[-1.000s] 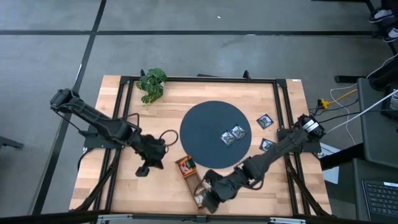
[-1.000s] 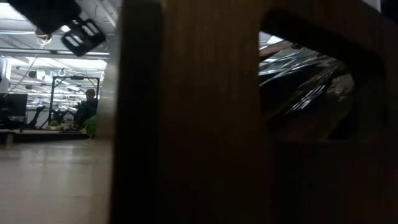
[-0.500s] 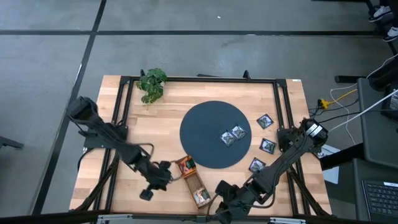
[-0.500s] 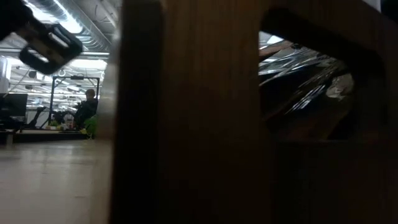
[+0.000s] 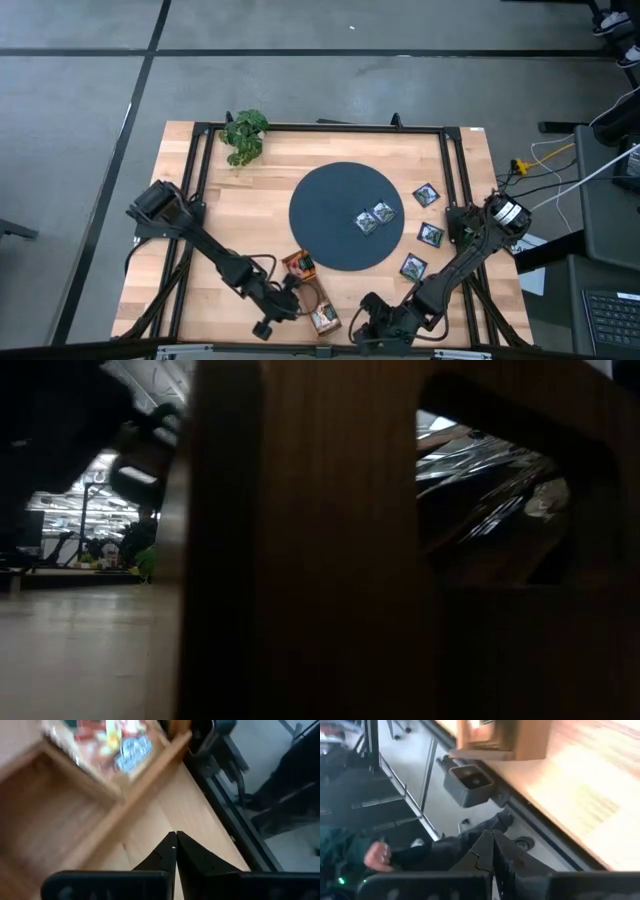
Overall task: Pick & Place Tea
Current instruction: Adjust the wooden organizer
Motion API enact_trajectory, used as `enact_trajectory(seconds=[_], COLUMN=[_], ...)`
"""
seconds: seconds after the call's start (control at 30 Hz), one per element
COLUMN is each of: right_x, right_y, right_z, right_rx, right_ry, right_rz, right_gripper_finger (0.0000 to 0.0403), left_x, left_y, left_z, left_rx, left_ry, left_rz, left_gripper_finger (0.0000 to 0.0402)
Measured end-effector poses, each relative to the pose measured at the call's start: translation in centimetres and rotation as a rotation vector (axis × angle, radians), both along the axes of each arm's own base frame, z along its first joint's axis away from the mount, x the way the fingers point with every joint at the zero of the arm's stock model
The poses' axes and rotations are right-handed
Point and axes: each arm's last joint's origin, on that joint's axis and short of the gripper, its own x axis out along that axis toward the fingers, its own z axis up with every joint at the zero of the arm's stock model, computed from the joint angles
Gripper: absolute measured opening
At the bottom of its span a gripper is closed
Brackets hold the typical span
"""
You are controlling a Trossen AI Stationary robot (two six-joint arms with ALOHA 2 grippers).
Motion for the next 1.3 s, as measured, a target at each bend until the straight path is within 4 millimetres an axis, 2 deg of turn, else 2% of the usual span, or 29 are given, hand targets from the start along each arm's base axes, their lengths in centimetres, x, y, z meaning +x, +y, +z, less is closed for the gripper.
enact_trajectory(seconds=[0.2, 0.4, 0.6, 0.77, 0.83, 0.87, 0.97, 1.03, 1.17, 1.3], right_x=[-0.4, -0.5, -0.5, -0.6, -0.6, -0.6, -0.6, -0.5, -0.5, -0.4], right_y=[-0.6, -0.6, -0.6, -0.8, -0.8, -0.8, -0.8, -0.7, -0.7, -0.7], right_z=[-1.3, -1.4, -1.4, -1.6, -1.6, -1.6, -1.5, -1.5, -1.5, -1.4], right_rx=[0.025, 0.060, 0.087, 0.089, 0.100, 0.102, 0.103, 0.095, 0.082, 0.070], right_ry=[0.051, 0.074, 0.093, 0.117, 0.125, 0.124, 0.120, 0.111, 0.097, 0.083], right_rz=[-0.065, -0.105, -0.138, -0.161, -0.175, -0.175, -0.172, -0.159, -0.132, -0.111], right_gripper_finger=[0.0025, 0.0016, 0.0005, 0.0020, 0.0025, 0.0026, 0.0025, 0.0020, 0.0008, 0.0005], left_x=[1.2, 2.5, 4.4, 5.7, 5.9, 6.0, 5.5, 4.7, 3.0, 1.6], left_y=[0.0, 1.1, 3.6, 6.2, 7.4, 7.9, 8.3, 8.4, 7.2, 4.7], left_z=[-0.1, 0.1, 0.2, 0.5, 1.6, 2.9, 6.9, 8.0, 8.2, 6.3], left_rx=[0.002, 0.043, -0.011, 0.038, 0.013, -0.005, -0.037, -0.061, -0.088, -0.049], left_ry=[-0.080, -0.176, -0.185, -0.220, -0.204, -0.218, -0.267, -0.239, -0.128, -0.001], left_rz=[-0.014, 0.060, 0.168, 0.297, 0.333, 0.337, 0.307, 0.263, 0.171, 0.065], left_gripper_finger=[0.0006, 0.0006, 0.0006, 0.0006, 0.0005, 0.0005, 0.0002, 0.0003, 0.0002, 0.0002])
